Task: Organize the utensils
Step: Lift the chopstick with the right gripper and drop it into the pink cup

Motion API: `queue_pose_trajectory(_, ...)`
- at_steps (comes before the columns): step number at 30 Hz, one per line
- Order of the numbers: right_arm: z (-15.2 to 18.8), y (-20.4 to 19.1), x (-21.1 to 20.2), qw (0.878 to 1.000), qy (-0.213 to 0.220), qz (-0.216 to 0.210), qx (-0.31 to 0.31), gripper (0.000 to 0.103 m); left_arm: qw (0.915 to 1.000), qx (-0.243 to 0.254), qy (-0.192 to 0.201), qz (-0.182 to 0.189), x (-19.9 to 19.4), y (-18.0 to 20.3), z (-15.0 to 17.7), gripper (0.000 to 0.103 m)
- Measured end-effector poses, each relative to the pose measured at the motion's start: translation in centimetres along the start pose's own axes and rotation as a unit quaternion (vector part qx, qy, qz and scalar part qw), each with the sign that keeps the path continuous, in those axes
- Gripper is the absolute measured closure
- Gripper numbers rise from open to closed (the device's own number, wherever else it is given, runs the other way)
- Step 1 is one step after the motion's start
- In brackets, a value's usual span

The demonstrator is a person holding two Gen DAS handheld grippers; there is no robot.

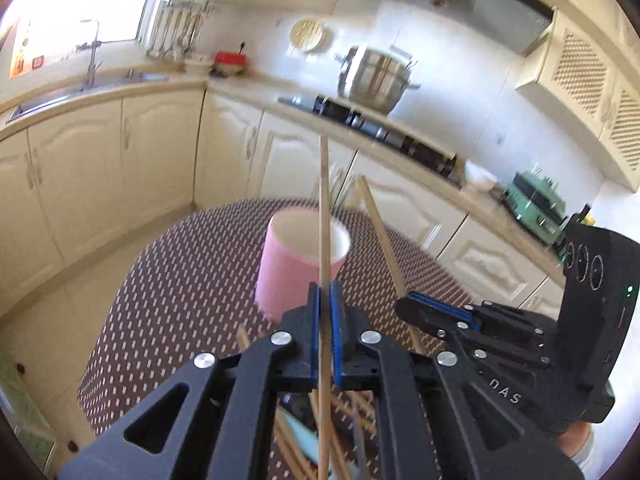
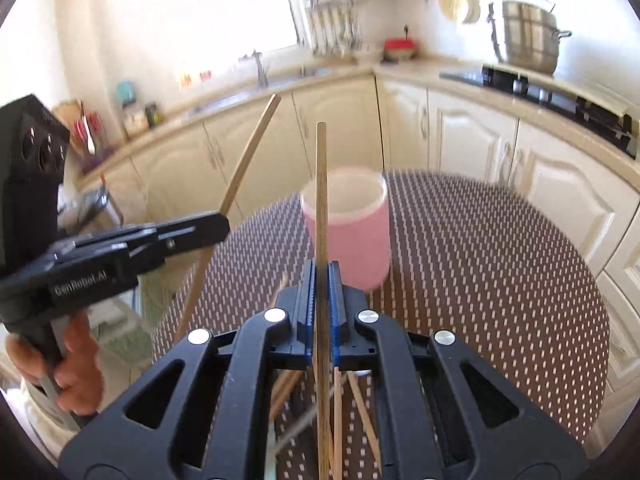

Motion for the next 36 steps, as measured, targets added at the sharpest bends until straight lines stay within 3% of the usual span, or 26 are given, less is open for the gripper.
queue_pose_trajectory(6, -5.4, 0.7, -0.4, 0.995, 0.095, -0.005, 0.028, 0.096, 0.9973, 0.001, 0.069, 0.027, 0.7, 1.1, -4.6, 0.098)
queue_pose_trajectory(9, -7.9, 0.8, -0.3, 0.99, 0.138, -0.004, 0.03, 0.096, 0.9932, 0.004, 0.115, 0.02, 0.8, 1.4, -7.1, 0.098)
queue_pose_trajectory(17, -13.1, 1.9, 0.0, 0.968, 0.247, 0.016, 0.049, 0.096, 0.9758, 0.011, 0.218, 0.012, 1.6, 2.1, -12.6, 0.098)
queue_pose_trajectory(22, -15.3, 3.3, 0.8, 0.954, 0.293, 0.031, 0.06, 0.096, 0.967, 0.006, 0.255, 0.014, 2.6, 1.4, -13.9, 0.098)
queue_pose_trajectory(27, -15.6, 4.5, 2.0, 0.948, 0.308, 0.039, 0.07, 0.096, 0.9631, 0.005, 0.269, 0.001, 4.2, 0.4, -14.6, 0.098)
queue_pose_trajectory(36, -13.2, 5.4, 4.4, 0.957, 0.278, 0.054, 0.065, 0.096, 0.9719, -0.003, 0.235, -0.006, 7.3, -1.1, -12.5, 0.098)
Point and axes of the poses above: each gripper's, at about its wrist camera, not at the fingertips, and x roughly the way its jaws point, y to its right, z to its underside, the point moved 9 cm from there along x, roughly the way its jaws point, and after that the axes turned 1 degree about z, right-handed, at the moved point
